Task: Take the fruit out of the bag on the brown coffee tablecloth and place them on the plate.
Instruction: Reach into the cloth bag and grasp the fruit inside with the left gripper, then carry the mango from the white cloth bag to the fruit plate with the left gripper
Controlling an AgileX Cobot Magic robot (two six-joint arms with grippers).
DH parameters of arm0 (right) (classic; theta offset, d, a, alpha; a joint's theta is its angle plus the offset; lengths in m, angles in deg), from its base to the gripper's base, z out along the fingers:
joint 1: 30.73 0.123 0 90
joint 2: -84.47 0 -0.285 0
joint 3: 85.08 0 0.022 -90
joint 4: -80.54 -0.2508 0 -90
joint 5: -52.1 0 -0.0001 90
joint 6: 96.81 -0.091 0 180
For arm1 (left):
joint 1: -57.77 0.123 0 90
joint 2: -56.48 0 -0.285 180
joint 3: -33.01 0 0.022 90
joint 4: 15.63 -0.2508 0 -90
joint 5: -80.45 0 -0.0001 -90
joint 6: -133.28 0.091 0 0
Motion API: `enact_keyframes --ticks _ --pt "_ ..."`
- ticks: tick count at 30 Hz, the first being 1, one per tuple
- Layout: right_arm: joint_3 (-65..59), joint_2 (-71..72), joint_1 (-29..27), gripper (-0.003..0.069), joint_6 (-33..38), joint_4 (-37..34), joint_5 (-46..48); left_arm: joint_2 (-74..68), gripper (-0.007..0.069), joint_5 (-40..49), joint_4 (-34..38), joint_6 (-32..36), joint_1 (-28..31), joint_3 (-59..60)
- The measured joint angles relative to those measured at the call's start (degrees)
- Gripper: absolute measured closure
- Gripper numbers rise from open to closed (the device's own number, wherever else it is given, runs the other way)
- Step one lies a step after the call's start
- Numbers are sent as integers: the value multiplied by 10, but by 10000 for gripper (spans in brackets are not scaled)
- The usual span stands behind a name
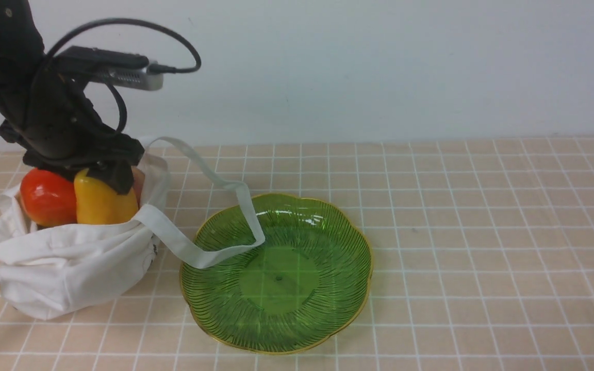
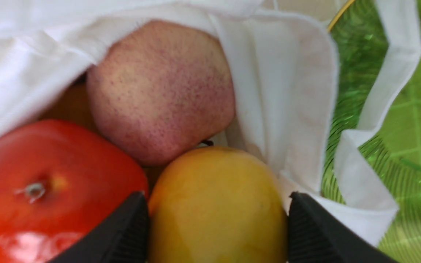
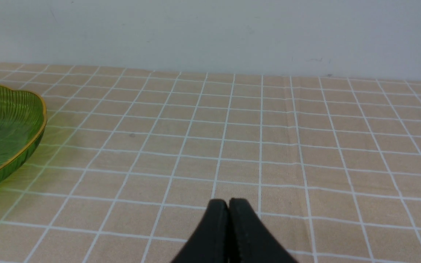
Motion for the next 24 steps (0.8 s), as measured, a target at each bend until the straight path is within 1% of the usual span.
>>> enact_keyframes --ticks 7,8,11,12,14,16,17,19,22,24 --pt "0 0 0 673 0 0 0 83 198 -11 5 1 -3 -1" --pt "0 0 0 673 0 0 0 113 198 -10 13 1 -13 -1" --pt "0 0 0 673 0 0 0 139 198 -10 21 2 -33 -1" --pt "0 0 0 673 0 0 0 165 198 -10 36 10 -68 -1" --pt "0 0 0 673 0 0 0 183 198 -10 50 19 -111 -1" --pt "0 0 0 673 0 0 0 190 198 -10 72 25 -166 -1" --pt "0 0 0 673 0 0 0 190 198 -10 75 26 -175 0" --pt "0 0 0 673 0 0 0 178 198 -18 83 31 -221 9" --pt "0 0 0 673 0 0 0 139 198 -38 84 31 -257 17" --pt "0 0 0 673 0 0 0 100 198 -61 82 31 -268 20"
